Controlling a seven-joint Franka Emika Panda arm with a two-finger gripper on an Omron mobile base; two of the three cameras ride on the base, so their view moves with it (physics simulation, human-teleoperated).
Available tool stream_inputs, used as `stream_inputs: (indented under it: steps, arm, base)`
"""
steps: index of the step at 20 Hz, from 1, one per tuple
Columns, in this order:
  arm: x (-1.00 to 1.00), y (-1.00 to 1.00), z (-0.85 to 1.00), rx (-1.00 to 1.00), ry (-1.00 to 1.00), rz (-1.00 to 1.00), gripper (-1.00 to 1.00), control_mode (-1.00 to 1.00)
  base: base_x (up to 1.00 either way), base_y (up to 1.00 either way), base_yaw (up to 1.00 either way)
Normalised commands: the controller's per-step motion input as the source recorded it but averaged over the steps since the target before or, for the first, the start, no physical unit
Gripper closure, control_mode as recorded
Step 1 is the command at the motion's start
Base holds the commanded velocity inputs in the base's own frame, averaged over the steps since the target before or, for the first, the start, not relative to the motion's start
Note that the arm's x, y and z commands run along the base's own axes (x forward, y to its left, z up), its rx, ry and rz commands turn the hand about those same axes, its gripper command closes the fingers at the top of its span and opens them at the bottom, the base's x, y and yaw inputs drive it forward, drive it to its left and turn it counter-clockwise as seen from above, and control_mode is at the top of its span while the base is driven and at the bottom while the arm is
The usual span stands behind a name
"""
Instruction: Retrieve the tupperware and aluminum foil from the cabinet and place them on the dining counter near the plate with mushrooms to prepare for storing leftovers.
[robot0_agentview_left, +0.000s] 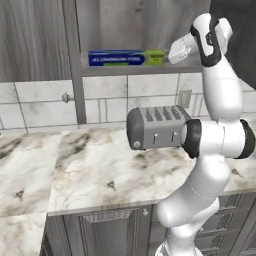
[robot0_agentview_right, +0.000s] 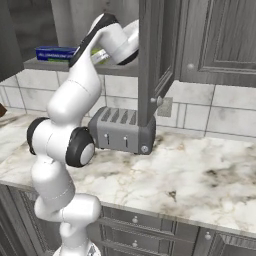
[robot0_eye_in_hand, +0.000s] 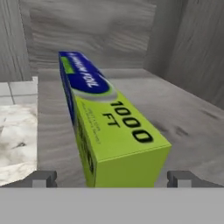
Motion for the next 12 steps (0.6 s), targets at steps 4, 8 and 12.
stream_inputs:
  steps: [4, 8, 12]
  arm:
    - [0.31, 0.01, 0.0, 0.0, 0.0, 0.09, -1.0, -1.0]
    - [0.39, 0.06, -0.02, 0.0, 0.0, 0.09, -1.0, -1.0]
    - [0.27, 0.26, -0.11, 0.0, 0.0, 0.1, -1.0, -1.0]
  base:
    - [0.0, 0.0, 0.0]
    - [0.0, 0.0, 0.0]
    - [0.0, 0.0, 0.0]
